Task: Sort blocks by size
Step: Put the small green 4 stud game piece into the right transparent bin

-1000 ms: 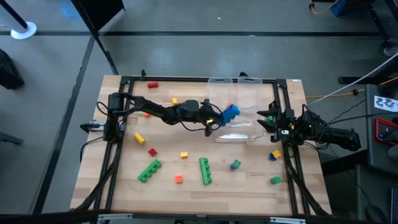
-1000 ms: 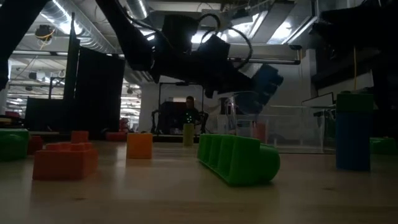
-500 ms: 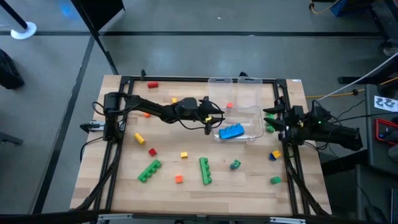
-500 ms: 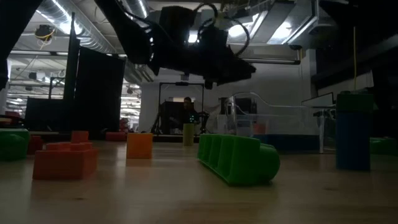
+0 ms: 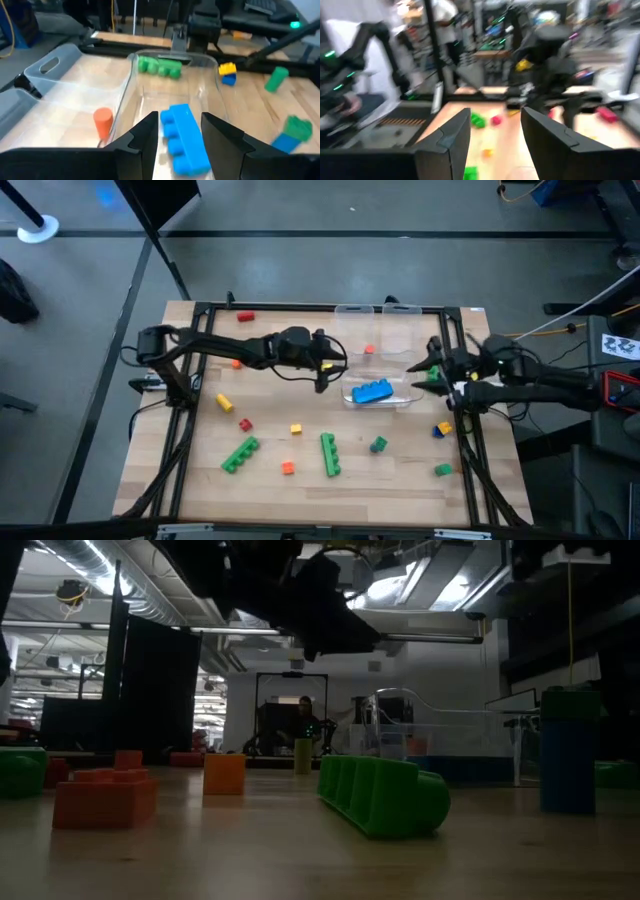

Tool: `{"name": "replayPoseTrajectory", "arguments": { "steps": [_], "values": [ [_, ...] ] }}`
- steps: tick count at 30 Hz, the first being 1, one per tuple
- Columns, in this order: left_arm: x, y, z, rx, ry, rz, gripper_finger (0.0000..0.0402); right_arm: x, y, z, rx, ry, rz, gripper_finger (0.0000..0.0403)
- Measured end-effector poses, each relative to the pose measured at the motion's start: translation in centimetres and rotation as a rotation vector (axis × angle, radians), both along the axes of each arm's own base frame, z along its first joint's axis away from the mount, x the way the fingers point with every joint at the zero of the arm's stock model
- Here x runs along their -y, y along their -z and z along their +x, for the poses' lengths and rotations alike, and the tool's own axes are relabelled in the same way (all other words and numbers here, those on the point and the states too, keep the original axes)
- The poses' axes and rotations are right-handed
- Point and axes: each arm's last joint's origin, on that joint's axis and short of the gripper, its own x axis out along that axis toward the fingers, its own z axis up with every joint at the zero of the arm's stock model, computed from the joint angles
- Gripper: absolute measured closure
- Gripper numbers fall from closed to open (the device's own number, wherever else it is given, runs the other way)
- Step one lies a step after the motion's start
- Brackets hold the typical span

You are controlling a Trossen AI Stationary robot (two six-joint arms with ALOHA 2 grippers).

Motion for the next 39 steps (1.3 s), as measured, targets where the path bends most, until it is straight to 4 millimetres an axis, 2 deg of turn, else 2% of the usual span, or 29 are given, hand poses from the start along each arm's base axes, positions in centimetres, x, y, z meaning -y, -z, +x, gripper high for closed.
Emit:
{"name": "replayPoseTrajectory", "arguments": {
  "steps": [5, 11, 21, 27, 39],
  "values": [
    [0.4, -1.3, -1.8, -0.093, 0.014, 0.013, 0.0268, -0.2, -0.5, 2.2, -0.082, -0.158, 0.017, 0.0226],
    [0.7, -1.8, -3.5, -0.213, 0.002, -0.04, 0.0269, -1.0, 0.0, 4.7, -0.194, -0.283, -0.02, 0.0226],
    [1.0, -1.3, -3.7, -0.264, -0.003, -0.075, 0.0269, -4.9, -0.6, 8.4, -0.261, -0.385, -0.232, 0.0226],
    [1.8, -1.2, -3.6, -0.275, 0.017, -0.075, 0.0269, -7.2, 0.7, 10.4, -0.516, -0.322, -0.417, 0.0226],
    [3.1, -1.1, -3.5, -0.278, 0.044, -0.091, 0.0269, -12.0, 3.0, 14.4, -0.778, -0.458, -0.511, 0.0226]
  ]
}}
